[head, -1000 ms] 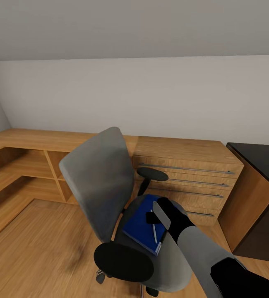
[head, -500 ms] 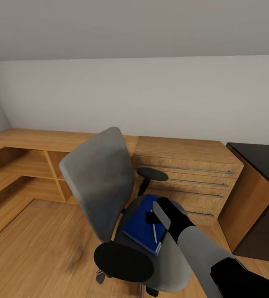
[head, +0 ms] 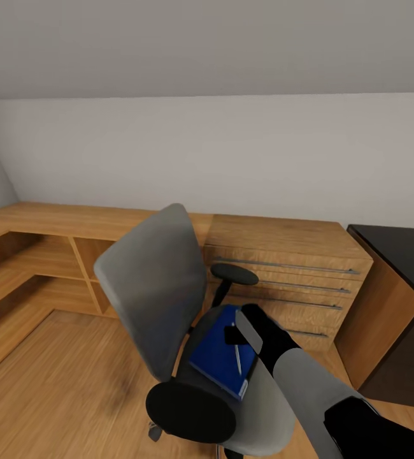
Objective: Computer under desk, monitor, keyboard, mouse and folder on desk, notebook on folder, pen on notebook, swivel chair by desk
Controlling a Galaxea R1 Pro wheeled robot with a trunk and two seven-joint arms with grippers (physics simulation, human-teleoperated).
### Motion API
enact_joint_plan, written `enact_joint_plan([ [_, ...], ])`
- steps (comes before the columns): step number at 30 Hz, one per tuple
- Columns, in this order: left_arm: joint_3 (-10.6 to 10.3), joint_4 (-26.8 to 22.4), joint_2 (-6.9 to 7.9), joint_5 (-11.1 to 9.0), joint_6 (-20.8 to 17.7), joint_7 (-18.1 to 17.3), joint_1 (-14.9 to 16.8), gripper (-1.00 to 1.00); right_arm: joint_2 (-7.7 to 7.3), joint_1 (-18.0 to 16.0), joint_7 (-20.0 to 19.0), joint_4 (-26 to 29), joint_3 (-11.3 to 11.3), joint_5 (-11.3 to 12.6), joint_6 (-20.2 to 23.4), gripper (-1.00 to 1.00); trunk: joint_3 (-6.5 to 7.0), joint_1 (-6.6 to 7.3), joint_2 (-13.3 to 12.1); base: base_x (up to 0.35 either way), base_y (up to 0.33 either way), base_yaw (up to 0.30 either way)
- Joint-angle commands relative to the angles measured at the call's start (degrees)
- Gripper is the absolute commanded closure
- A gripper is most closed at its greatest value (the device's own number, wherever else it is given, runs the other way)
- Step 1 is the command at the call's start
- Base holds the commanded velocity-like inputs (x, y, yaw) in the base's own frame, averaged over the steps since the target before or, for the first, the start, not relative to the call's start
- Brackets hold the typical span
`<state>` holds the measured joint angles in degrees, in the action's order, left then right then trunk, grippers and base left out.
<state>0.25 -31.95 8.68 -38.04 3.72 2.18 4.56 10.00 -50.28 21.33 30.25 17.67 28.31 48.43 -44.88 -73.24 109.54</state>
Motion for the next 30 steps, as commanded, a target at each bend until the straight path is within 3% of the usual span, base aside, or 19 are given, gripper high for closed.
enact_joint_plan([
  [1,-0.2,0.0,0.02,-0.5,0.1,0.2,0.0,-1.00,0.00,-0.1,0.6,0.0,0.1,0.6,0.1,1.00,0.13,0.23,-0.4,0.000,0.000,0.000],
  [30,-0.2,1.6,-0.03,-0.4,0.1,0.3,0.0,-1.00,0.00,0.0,0.5,-0.2,0.0,0.5,0.2,1.00,5.34,6.60,-12.0,0.000,0.000,0.000],
])
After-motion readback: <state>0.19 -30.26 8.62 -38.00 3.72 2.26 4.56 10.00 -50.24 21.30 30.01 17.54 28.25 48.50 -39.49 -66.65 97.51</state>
